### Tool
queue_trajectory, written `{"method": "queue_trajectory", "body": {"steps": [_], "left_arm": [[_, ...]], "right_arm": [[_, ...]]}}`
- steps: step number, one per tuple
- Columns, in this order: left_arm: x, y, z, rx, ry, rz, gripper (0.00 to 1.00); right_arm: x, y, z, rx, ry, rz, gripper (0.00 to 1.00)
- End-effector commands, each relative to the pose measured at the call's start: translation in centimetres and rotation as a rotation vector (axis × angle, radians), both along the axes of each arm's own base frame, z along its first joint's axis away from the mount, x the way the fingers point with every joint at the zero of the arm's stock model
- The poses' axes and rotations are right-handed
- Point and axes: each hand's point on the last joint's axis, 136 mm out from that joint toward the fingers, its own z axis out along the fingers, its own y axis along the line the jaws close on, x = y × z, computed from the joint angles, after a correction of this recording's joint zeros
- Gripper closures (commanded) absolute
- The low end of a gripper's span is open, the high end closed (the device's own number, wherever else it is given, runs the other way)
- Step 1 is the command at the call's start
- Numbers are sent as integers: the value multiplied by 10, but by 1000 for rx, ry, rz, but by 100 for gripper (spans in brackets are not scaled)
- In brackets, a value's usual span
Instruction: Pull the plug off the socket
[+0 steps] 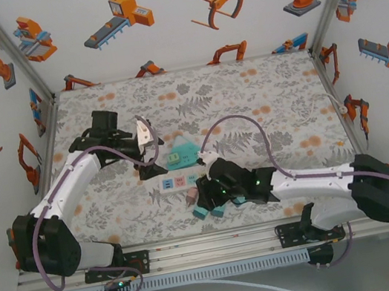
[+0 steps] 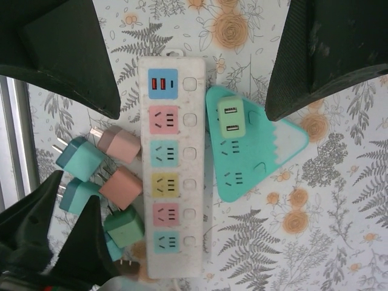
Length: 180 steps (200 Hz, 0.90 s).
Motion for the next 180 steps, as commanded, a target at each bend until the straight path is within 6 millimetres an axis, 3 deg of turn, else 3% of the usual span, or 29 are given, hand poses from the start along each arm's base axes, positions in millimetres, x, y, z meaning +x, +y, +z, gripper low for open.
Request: {"method": "queue_trajectory", "body": {"steps": [1,46,65,86,112,146,180], "left_arm": [[20,-1,11,-39,38,122,5],[80,17,12,-18,161,485,13],[107,31,13,-45,228,660,19],[138,51,10,-79,325,883,24],[159,61,-4,-120,450,1027,27],[176,62,-26,-142,601,1133,34],[183,59,-59,-110,672,1188,35]], "right_arm": [[9,-11,23,-33,-194,49,50],[13,-18,80,-88,-698,277,49],[10,-14,92,-140,-885,403,47],[7,-6,91,-233,-1019,551,46],[10,4,79,-338,-1073,718,46],[24,20,68,-327,-1035,851,46],[50,50,67,-250,-1036,844,46]]}}
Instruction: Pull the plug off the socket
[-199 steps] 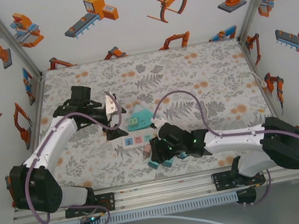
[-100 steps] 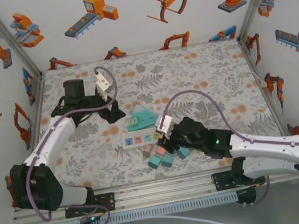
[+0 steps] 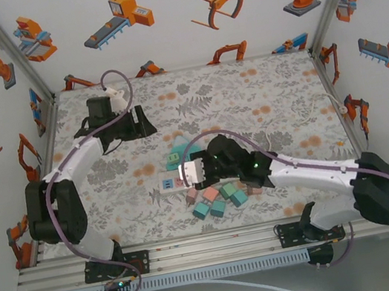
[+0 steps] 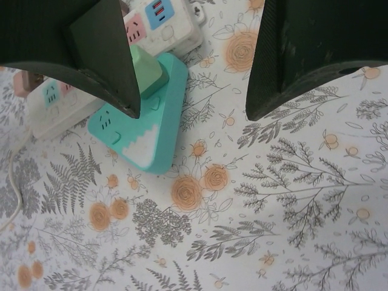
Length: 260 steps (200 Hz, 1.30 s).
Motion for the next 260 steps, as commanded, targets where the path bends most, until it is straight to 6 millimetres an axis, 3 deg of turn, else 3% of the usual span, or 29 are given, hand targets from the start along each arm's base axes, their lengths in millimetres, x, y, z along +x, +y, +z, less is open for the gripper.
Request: {"method": "queue_trajectory", "body": {"steps": [1,62,101,179,260], "left_arm": [[13,-2,-4,-39,38,89,34],[-6,-30,-34,92,121,-44,33],[-17,-44,-50,107,200,-119,33],[-39,-68,-67,85,315,-236,33],[-56,-65,-100,207,443,-274,33]], "right_arm": [[8,26,11,61,-12,101,46],[56,50,1,145,92,153,48],[75,62,-9,164,119,169,48],[87,75,-46,116,163,178,49],[92,76,-66,89,185,169,58]]}}
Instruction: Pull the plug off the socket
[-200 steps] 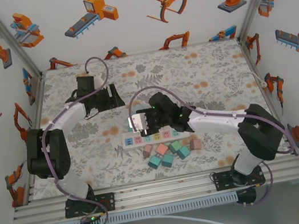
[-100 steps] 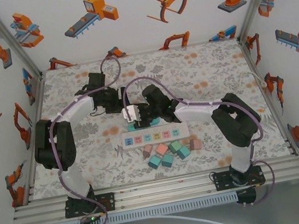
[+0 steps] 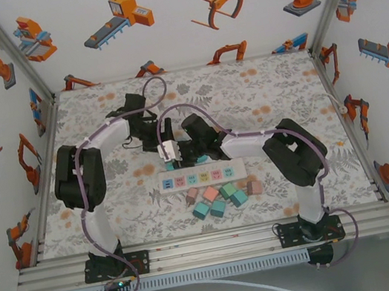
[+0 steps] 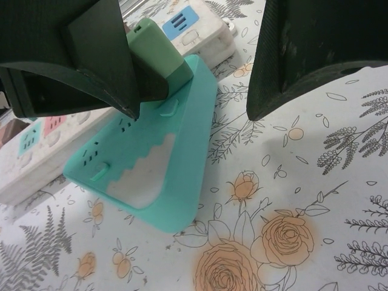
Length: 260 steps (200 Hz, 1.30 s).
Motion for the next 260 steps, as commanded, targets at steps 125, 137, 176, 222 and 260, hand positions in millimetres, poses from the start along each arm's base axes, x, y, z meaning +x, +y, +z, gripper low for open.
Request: {"method": "queue_trajectory", "body": {"steps": [125,137,176,222,260], "left_arm": [[-22,44,-54,420,88,-106,34],[-22,43,-56,421,92,-105,34],[-20,43,-58,423,93,-111,34],[-21,46,-58,442,88,-127,34],[-20,52,-59,481,71,-140,34]], "right_arm": [[10,5,31,42,-78,17,74],[9,5,37,46,-82,18,75],[7,1,57,51,-120,19,78],[-1,4,79,58,-12,28,80],[-1,-1,68,-16,-62,20,82]]}}
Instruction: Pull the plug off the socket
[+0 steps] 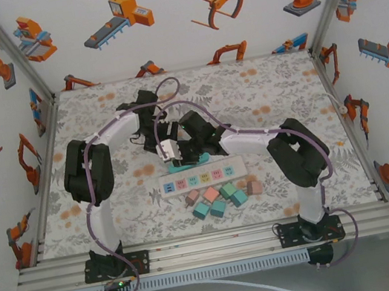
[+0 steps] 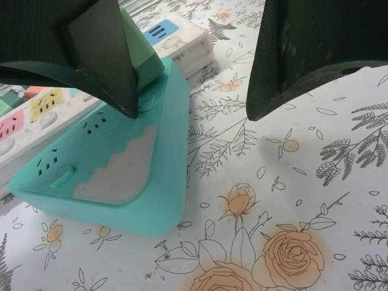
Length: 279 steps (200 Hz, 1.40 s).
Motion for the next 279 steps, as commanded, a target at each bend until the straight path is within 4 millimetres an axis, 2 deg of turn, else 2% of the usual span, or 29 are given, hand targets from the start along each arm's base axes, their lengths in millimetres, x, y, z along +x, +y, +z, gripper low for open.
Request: {"method": "queue_trajectory", "body": {"steps": [1,38,81,105,139,163,176,197,236,279], "left_arm": [[-13,51,-45,270,46,-49,34],[-12,56,-47,299,36,-70,35],[-13,68,-51,366,17,-128,35],[-13,71,-52,390,10,-141,35],[-12,78,-56,429,6,-146,35],[-12,72,-53,399,7,-142,35],[-11,69,-48,375,-1,-135,34],[-6,60,-33,321,-39,-121,34],[2,31,10,127,-139,-67,32],[7,3,67,-102,-300,-53,31]], "right_arm": [[8,5,62,69,-117,-6,82],[7,-5,53,-35,-112,-19,84],[9,-20,42,-185,-195,-35,86],[11,-25,47,-216,-221,-46,86],[4,-21,60,-168,-212,-35,87],[2,-19,66,-129,-193,-49,87],[0,-18,76,-85,-180,-69,87],[-5,-18,103,16,-145,-132,87],[-15,-28,160,228,15,-312,87],[-20,-56,213,470,217,-540,88]]}}
